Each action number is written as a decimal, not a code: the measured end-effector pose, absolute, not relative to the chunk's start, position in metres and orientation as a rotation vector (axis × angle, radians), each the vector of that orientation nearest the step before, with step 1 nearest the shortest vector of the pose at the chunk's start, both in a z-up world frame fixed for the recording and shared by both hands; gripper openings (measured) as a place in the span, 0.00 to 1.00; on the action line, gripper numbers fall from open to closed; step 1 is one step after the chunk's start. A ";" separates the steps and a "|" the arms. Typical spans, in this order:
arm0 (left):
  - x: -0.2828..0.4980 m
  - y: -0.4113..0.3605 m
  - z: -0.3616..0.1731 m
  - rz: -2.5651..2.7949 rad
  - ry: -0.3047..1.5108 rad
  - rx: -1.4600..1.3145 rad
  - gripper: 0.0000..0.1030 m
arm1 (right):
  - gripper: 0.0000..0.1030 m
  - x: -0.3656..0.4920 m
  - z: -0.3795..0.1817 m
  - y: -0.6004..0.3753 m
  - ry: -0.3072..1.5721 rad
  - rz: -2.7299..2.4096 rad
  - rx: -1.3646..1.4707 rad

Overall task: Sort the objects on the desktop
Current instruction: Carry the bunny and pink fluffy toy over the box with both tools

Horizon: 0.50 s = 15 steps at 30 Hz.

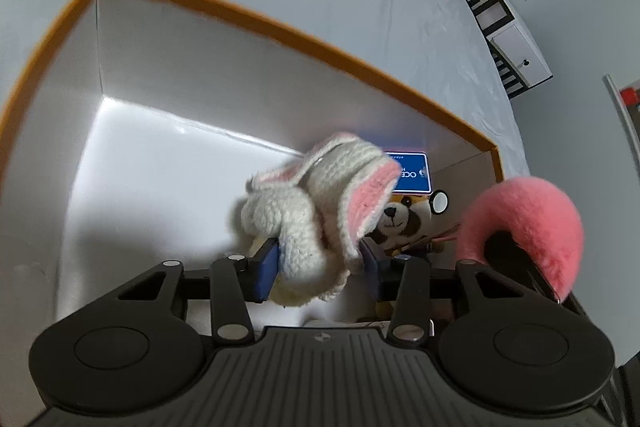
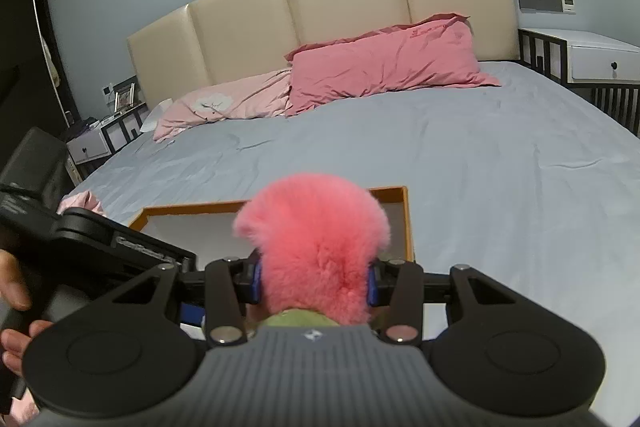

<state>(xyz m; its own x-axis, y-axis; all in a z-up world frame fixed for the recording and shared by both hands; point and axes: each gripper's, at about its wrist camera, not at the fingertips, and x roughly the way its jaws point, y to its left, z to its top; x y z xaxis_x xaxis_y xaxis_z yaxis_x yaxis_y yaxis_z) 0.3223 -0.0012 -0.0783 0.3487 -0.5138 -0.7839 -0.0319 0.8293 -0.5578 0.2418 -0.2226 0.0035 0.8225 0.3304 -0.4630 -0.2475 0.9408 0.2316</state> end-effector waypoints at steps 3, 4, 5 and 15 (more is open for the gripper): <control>0.325 -0.004 -0.082 -0.382 1.200 -0.582 0.44 | 0.45 0.242 0.003 -0.220 0.521 0.315 0.156; 0.326 -0.006 -0.083 -0.404 1.209 -0.594 0.43 | 0.45 0.242 0.002 -0.219 0.522 0.317 0.156; 0.326 -0.008 -0.085 -0.419 1.217 -0.599 0.43 | 0.45 0.243 0.001 -0.219 0.524 0.320 0.156; 0.314 -0.014 -0.065 -0.385 1.144 -0.502 0.57 | 0.45 0.241 -0.001 -0.217 0.529 0.322 0.139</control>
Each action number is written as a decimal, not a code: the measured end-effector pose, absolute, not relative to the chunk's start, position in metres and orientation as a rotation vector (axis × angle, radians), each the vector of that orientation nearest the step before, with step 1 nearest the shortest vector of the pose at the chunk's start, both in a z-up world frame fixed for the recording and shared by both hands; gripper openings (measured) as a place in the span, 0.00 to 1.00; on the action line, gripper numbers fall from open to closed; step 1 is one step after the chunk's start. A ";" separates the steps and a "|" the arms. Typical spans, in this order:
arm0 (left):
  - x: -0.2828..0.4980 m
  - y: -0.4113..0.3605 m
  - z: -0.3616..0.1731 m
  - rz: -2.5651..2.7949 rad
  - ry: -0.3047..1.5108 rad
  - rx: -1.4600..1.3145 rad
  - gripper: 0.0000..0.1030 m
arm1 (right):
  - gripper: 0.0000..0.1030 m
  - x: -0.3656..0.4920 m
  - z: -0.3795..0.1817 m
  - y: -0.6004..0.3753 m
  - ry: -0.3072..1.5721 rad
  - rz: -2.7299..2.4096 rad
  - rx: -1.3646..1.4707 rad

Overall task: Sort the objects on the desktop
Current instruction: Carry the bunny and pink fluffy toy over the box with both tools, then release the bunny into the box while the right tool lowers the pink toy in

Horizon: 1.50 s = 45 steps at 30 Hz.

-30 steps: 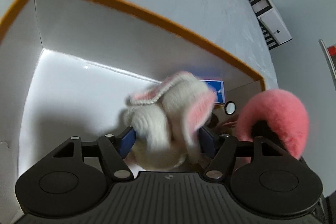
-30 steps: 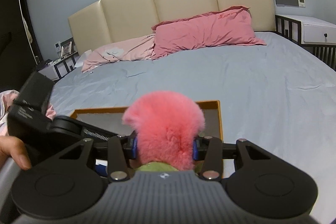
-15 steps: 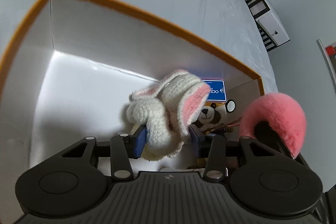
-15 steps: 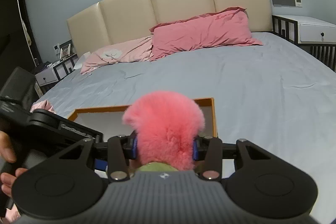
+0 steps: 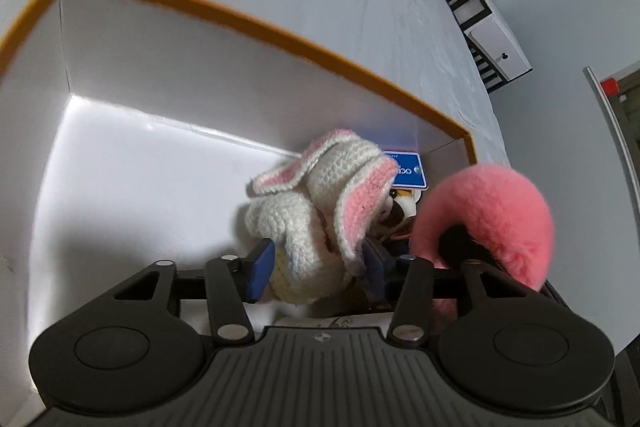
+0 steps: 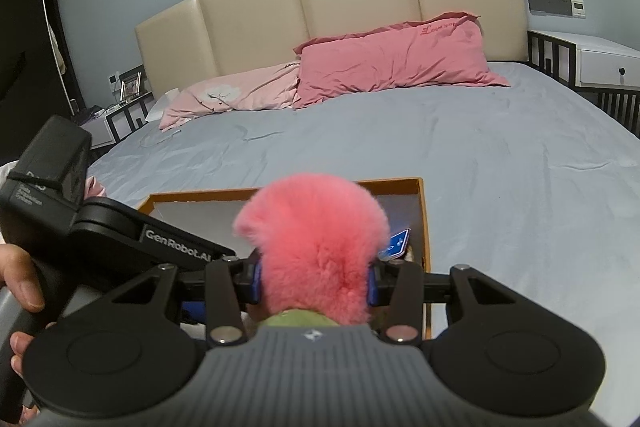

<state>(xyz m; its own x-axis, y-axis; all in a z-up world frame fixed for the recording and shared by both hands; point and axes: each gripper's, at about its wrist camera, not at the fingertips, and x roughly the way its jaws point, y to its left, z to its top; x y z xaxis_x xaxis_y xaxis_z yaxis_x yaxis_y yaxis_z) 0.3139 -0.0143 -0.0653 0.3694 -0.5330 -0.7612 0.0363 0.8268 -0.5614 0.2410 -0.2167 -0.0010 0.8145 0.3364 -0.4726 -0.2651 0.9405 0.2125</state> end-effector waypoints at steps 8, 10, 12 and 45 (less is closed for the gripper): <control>0.290 -0.002 -0.027 -0.383 1.026 -0.446 0.66 | 0.45 0.233 0.007 -0.212 0.514 0.324 0.122; 0.282 0.007 -0.021 -0.371 1.012 -0.433 0.66 | 0.45 0.232 0.012 -0.210 0.510 0.332 0.120; 0.274 0.014 -0.014 -0.358 0.999 -0.390 0.66 | 0.45 0.231 0.017 -0.207 0.516 0.346 0.131; 0.286 0.074 -0.012 -0.197 1.017 -0.448 0.66 | 0.43 0.333 -0.005 -0.073 0.848 0.320 -0.391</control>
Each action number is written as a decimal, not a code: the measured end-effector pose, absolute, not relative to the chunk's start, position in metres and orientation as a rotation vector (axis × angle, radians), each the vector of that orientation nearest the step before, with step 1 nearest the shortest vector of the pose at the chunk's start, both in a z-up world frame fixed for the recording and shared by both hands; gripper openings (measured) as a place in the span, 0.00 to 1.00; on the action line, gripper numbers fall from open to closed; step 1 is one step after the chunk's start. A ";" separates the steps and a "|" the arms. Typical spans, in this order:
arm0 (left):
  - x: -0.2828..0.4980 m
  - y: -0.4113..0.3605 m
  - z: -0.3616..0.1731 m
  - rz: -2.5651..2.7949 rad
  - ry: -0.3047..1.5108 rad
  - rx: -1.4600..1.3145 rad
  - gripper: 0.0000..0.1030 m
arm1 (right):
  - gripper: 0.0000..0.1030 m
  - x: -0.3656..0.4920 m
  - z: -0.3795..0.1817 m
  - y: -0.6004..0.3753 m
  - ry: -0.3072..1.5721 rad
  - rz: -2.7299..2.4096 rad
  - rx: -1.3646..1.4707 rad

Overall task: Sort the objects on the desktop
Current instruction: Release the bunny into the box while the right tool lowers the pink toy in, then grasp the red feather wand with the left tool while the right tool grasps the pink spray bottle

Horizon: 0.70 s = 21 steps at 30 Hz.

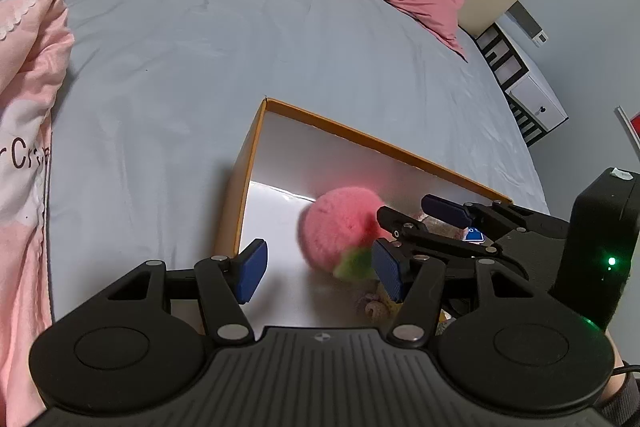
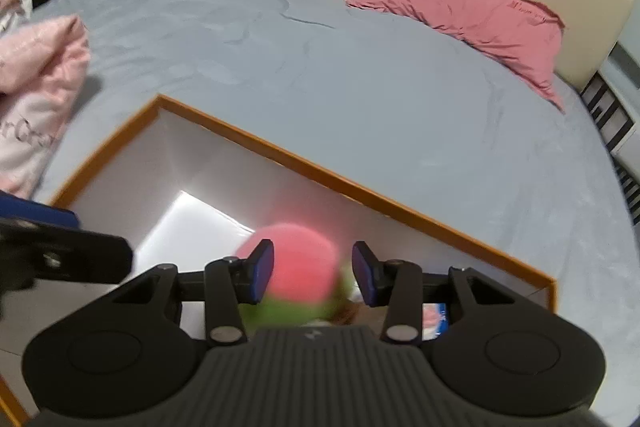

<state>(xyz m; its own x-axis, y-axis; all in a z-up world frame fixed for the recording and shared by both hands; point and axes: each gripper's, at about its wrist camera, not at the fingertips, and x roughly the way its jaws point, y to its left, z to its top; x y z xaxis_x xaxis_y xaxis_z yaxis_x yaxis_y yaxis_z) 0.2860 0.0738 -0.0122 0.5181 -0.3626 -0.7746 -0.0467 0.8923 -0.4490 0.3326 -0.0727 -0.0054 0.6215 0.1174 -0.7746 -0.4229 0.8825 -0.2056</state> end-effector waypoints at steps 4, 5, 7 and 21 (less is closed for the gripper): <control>0.284 0.073 -0.010 -0.206 1.008 -0.436 0.66 | 0.43 0.324 0.002 -0.081 0.840 0.316 -0.382; 0.282 0.073 -0.009 -0.209 1.003 -0.432 0.66 | 0.42 0.319 0.007 -0.085 0.827 0.320 -0.376; 0.278 0.072 -0.004 -0.218 0.985 -0.426 0.66 | 0.42 0.307 0.017 -0.089 0.793 0.333 -0.364; 0.201 0.028 0.055 -0.454 0.759 -0.261 0.66 | 0.41 0.144 0.065 -0.166 0.469 0.299 -0.225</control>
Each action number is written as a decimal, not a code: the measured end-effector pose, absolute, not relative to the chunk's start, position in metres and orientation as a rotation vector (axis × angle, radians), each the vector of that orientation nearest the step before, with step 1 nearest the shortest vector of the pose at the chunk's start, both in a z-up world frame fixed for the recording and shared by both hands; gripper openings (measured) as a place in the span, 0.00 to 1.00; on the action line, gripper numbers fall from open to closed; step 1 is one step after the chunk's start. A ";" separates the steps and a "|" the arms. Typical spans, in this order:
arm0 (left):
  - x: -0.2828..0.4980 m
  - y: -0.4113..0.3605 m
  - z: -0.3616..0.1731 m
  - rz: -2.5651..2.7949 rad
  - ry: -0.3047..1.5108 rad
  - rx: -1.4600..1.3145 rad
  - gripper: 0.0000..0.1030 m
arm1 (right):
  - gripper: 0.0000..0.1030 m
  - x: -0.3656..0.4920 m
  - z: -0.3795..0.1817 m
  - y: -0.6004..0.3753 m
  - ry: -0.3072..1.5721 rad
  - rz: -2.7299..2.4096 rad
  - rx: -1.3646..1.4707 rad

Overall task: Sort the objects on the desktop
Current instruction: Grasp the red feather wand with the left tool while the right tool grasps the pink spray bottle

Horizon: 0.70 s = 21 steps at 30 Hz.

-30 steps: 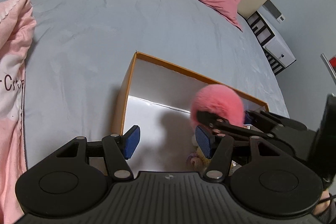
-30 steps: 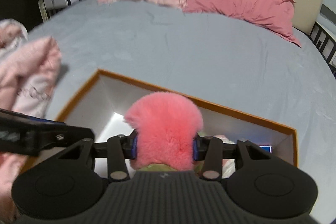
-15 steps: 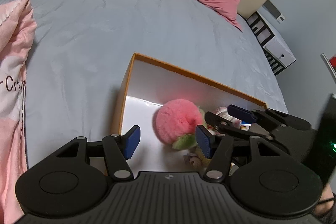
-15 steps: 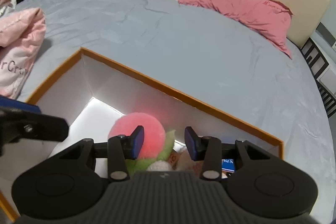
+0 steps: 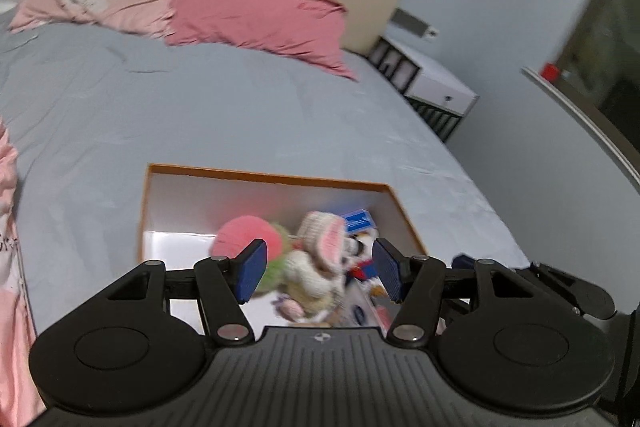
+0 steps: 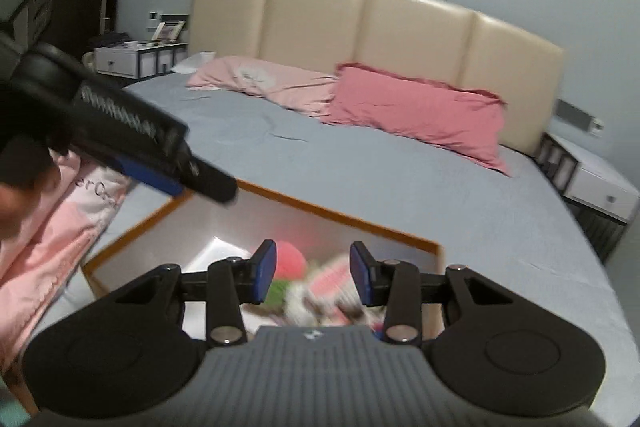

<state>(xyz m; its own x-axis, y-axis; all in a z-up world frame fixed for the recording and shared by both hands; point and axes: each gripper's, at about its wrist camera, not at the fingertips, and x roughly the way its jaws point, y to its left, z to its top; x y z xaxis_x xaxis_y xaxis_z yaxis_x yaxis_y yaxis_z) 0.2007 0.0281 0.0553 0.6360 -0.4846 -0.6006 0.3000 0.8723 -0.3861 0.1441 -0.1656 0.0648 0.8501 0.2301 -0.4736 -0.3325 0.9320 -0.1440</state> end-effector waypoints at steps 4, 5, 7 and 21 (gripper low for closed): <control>0.176 0.020 0.047 -0.499 0.780 -0.257 0.66 | 0.40 0.108 0.060 -0.193 0.519 0.236 -0.145; 0.170 0.019 0.043 -0.511 0.794 -0.254 0.66 | 0.35 0.101 0.056 -0.199 0.534 0.208 -0.135; 0.156 0.013 0.035 -0.533 0.815 -0.239 0.66 | 0.30 0.089 0.046 -0.208 0.593 0.167 -0.131; 0.099 -0.057 -0.020 -0.640 0.864 0.094 0.66 | 0.26 0.082 -0.018 -0.259 0.951 0.117 0.241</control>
